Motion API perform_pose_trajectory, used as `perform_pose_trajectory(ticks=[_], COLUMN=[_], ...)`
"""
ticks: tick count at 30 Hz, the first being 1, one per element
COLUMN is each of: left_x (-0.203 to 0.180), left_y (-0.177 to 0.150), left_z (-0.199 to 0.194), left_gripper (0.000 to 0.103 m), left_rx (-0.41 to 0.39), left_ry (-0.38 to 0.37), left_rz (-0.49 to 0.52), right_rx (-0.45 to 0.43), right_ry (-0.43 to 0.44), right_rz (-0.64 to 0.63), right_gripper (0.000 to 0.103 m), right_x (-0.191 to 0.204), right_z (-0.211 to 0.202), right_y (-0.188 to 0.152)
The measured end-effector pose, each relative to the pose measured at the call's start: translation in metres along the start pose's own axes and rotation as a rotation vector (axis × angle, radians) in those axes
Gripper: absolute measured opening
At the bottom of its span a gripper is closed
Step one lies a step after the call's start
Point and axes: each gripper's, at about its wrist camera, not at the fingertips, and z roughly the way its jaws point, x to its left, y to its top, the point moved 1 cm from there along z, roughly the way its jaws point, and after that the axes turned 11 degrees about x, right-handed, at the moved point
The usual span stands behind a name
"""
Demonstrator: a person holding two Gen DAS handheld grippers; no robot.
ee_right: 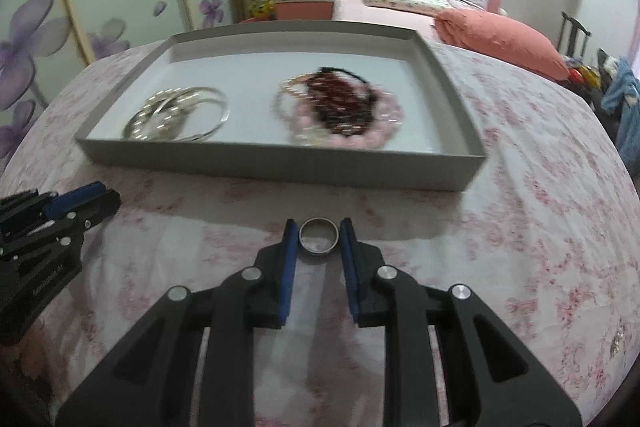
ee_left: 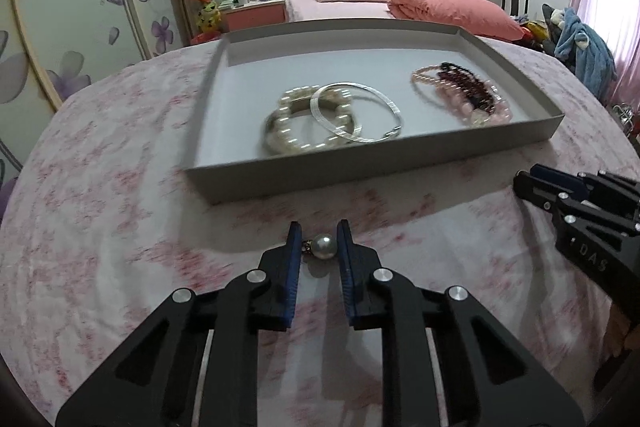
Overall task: Organize jewelry
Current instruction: 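Carry the silver ring with the right tool while the left tool carries the pearl over the tray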
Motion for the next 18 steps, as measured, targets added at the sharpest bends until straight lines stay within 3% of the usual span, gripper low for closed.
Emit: perform_pose_trajectory(ticks=[4, 18], left_x=[0.0144, 0.0117], left_y=[-0.0033, -0.0033], left_z=[-0.0017, -0.0018], left_gripper=[0.019, 0.021], left_rx=[0.000, 0.002], left_ry=[-0.032, -0.025], left_rz=[-0.024, -0.016], right_rx=[0.001, 0.000], right_ry=[0.010, 0.006], right_rz=[0.008, 0.009], right_gripper=[0.022, 0.022], right_x=[0.0021, 0.0047], right_z=[-0.0001, -0.0003], right_y=[0.0002, -0.0001])
